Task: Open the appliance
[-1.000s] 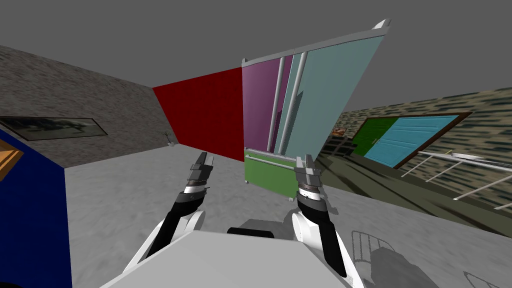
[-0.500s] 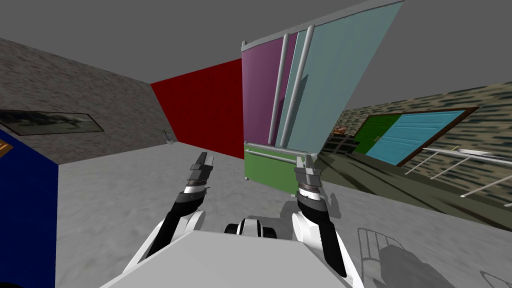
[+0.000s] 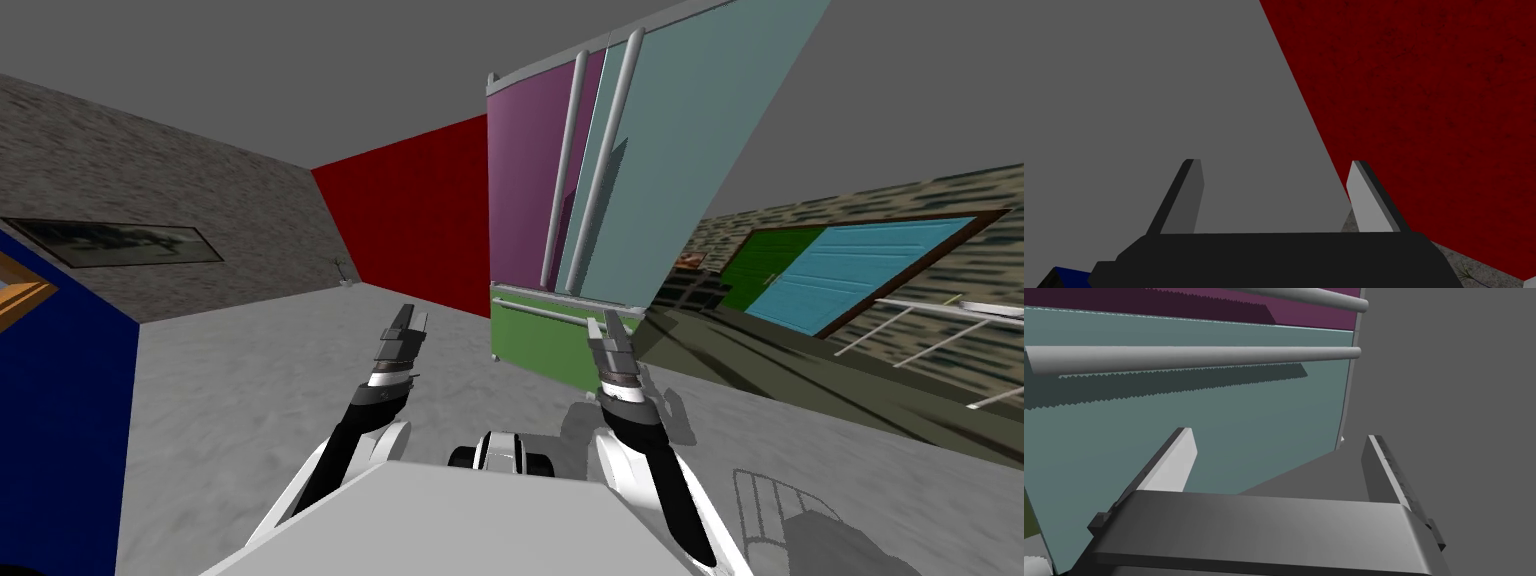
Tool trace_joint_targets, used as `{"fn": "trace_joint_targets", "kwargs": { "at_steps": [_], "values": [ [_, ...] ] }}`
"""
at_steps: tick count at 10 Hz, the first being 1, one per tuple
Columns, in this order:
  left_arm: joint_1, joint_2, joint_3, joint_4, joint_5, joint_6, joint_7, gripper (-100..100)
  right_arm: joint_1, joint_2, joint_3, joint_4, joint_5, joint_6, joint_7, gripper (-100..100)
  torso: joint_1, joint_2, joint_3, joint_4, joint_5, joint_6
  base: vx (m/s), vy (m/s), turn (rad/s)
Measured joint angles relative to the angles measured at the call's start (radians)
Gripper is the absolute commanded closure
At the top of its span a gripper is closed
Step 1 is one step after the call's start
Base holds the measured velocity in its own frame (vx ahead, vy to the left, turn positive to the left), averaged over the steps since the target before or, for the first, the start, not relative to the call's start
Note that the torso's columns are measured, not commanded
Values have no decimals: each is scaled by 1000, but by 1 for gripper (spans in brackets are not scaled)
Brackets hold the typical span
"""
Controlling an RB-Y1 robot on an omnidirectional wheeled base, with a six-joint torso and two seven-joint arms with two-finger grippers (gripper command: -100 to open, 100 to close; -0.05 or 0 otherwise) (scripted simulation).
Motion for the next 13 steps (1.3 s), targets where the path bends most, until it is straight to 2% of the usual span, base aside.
{"fn": "trace_joint_targets", "kwargs": {
  "at_steps": [4,9,13],
  "values": [
    [0,0,0,0,0,0,0,0,33,-88,-45,-14,44,53,90,-100,0,1,1,0,0,0,100,8,88],
    [0,0,0,0,0,0,0,0,79,-190,-121,-27,108,130,224,-100,-1,2,1,1,0,0,106,2,97],
    [0,0,0,0,0,0,0,0,117,-257,-168,-37,164,191,336,-100,0,1,0,0,0,0,109,1,94]
  ]
}}
